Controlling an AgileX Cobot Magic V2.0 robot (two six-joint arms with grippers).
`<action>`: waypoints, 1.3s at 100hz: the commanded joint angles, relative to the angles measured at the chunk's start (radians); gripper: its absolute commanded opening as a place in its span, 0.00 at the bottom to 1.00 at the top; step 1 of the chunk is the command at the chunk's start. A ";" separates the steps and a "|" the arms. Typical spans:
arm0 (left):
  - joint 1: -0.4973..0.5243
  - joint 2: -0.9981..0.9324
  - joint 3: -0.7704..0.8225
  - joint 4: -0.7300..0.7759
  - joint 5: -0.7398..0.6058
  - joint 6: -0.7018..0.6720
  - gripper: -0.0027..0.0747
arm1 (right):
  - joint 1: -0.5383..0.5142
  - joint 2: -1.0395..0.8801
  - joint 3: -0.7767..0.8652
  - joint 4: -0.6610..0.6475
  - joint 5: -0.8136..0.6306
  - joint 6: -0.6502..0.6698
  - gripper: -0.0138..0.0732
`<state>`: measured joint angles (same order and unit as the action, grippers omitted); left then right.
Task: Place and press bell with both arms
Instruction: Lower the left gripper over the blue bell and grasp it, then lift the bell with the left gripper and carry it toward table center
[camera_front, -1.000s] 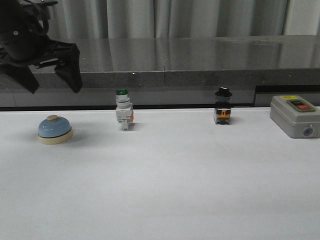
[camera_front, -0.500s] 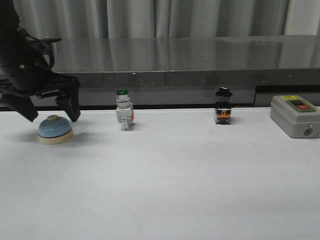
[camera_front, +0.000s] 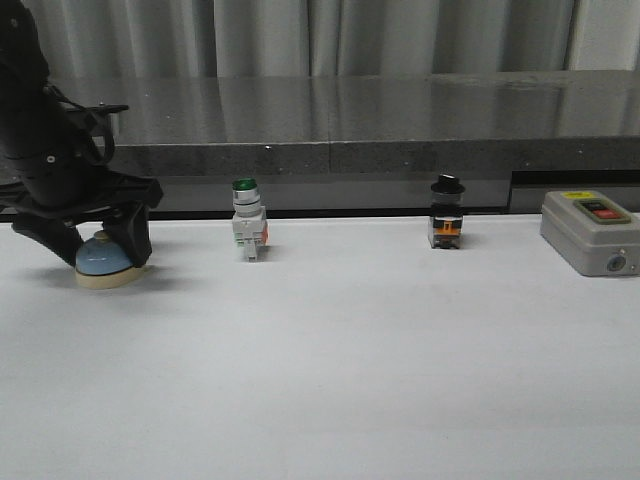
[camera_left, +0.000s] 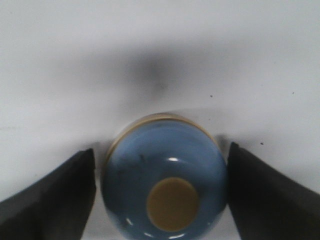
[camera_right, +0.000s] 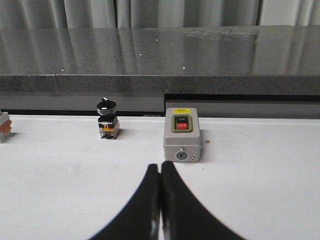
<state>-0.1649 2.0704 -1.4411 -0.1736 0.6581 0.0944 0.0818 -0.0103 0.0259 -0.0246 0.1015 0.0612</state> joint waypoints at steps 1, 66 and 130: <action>0.002 -0.053 -0.029 -0.006 -0.019 -0.007 0.46 | -0.007 -0.019 -0.014 0.002 -0.085 -0.009 0.09; -0.124 -0.280 -0.045 -0.016 0.081 0.002 0.28 | -0.007 -0.019 -0.014 0.002 -0.085 -0.009 0.09; -0.502 -0.171 -0.095 -0.016 -0.001 0.021 0.28 | -0.007 -0.019 -0.014 0.002 -0.085 -0.009 0.09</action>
<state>-0.6406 1.9190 -1.4957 -0.1773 0.7109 0.1126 0.0818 -0.0103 0.0259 -0.0246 0.1015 0.0612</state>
